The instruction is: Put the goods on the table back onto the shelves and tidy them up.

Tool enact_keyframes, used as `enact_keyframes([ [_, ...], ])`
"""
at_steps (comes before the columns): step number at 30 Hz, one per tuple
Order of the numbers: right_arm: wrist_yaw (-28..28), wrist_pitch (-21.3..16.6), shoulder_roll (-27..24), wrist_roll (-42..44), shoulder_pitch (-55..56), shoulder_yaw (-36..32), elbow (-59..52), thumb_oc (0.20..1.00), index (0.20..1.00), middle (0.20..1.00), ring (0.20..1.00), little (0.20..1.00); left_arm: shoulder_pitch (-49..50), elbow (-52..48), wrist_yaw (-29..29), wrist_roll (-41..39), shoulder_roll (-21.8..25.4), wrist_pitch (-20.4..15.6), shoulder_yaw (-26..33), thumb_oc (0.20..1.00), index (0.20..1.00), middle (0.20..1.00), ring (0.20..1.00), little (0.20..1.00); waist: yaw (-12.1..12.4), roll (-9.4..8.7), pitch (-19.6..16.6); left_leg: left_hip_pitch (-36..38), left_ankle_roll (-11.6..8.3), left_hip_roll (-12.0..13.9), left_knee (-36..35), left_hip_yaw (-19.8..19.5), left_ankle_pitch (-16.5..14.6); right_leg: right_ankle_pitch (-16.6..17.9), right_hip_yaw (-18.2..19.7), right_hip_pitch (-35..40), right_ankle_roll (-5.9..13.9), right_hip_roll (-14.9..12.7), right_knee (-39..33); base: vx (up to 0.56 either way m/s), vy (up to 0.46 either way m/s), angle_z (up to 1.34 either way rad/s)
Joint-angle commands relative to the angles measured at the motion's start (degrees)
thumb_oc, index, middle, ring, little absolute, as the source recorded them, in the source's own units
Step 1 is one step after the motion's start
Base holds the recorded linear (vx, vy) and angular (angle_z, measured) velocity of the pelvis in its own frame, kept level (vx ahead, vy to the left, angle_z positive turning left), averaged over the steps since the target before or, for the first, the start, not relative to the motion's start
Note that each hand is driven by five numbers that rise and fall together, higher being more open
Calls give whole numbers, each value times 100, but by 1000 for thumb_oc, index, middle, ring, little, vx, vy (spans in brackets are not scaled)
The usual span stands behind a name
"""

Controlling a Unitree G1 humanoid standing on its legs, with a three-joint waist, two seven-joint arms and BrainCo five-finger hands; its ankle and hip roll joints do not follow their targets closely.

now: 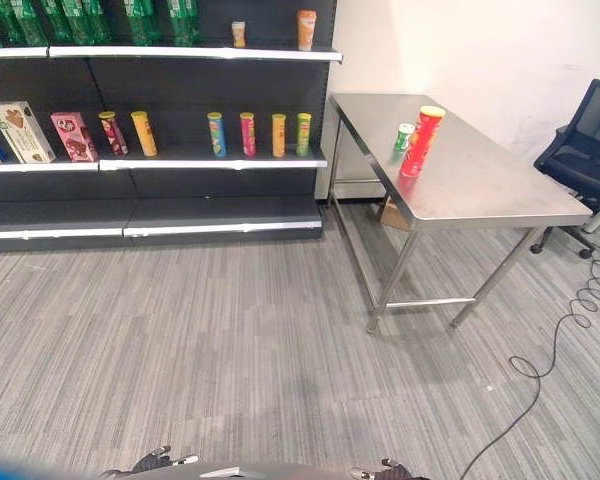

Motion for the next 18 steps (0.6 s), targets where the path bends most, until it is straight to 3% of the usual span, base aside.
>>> enact_keyframes([
  [1,-5,-75,-120,-18,-335,240,210,1000,1000,1000,1000,1000,-397,149,-56,-144,-53,-150,-97,1000,1000,1000,1000,1000,-69,-111,117,192,-479,416,53,-115,-430,-299,90,-52,687,-541,130,0,0,0],
  [18,80,-114,-158,50,-358,275,149,1000,1000,1000,1000,1000,-458,109,-46,254,17,-199,-324,1000,1000,1000,1000,1000,-123,-79,130,175,-493,432,53,-75,-395,-314,113,-86,675,-523,174,0,0,0],
])
